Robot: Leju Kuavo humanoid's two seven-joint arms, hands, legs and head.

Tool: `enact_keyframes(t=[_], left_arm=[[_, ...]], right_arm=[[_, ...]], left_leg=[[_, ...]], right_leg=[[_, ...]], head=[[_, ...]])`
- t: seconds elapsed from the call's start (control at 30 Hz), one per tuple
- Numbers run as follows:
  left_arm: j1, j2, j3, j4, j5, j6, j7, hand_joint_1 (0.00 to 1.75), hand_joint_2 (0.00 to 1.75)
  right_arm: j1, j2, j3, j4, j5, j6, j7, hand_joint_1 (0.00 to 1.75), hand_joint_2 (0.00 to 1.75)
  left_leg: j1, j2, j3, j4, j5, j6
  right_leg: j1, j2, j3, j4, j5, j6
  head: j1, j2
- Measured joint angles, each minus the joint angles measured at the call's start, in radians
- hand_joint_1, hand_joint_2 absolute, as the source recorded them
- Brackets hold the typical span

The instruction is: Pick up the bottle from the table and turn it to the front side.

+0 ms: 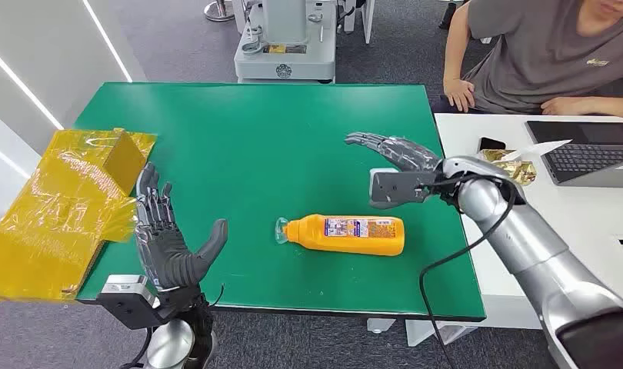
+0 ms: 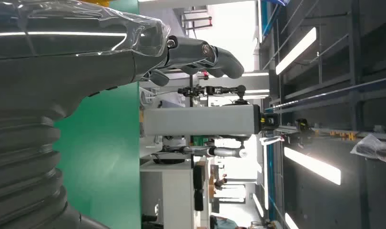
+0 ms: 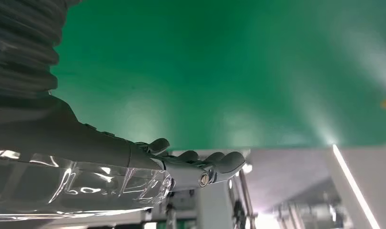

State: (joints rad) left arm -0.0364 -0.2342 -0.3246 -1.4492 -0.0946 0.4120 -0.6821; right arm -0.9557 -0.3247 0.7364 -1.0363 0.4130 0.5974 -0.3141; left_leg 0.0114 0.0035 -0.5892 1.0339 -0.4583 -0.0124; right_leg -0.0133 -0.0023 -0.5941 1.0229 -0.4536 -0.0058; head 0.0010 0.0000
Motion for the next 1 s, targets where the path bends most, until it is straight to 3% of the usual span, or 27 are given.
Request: enact_keyframes(t=[0.13, 0.33, 0.63, 1.0], left_arm=[[-0.001, 0.0, -0.001, 0.0, 0.003, -0.008, 0.0, 0.0, 1.75], [-0.001, 0.0, -0.002, 0.001, -0.002, -0.014, 0.0, 0.0, 1.75], [-0.003, 0.0, -0.002, 0.017, -0.008, -0.025, -0.003, 0.0, 1.75], [-0.009, 0.0, -0.002, 0.036, -0.006, -0.03, -0.004, 0.0, 1.75]], right_arm=[[-0.091, 0.022, 0.098, 0.112, -0.011, 0.043, -0.003, 0.0, 1.75], [-0.172, 0.099, 0.255, 0.322, -0.029, 0.015, -0.028, 0.0, 1.75], [-0.151, 0.18, 0.384, 0.514, -0.048, -0.069, -0.043, 0.0, 1.75], [-0.11, 0.199, 0.44, 0.607, -0.064, -0.086, -0.031, 0.0, 1.75]], left_leg=[[0.0, 0.0, 0.0, 0.0, 0.0, 0.0], [0.0, 0.0, 0.0, 0.0, 0.0, 0.0], [0.0, 0.0, 0.0, 0.0, 0.0, 0.0], [0.0, 0.0, 0.0, 0.0, 0.0, 0.0]], right_leg=[[0.0, 0.0, 0.0, 0.0, 0.0, 0.0], [0.0, 0.0, 0.0, 0.0, 0.0, 0.0], [0.0, 0.0, -0.001, -0.001, 0.0, 0.0], [0.0, 0.001, -0.001, -0.001, 0.0, 0.0]], head=[[0.0, 0.0], [0.0, 0.0], [0.0, 0.0], [0.0, 0.0]])
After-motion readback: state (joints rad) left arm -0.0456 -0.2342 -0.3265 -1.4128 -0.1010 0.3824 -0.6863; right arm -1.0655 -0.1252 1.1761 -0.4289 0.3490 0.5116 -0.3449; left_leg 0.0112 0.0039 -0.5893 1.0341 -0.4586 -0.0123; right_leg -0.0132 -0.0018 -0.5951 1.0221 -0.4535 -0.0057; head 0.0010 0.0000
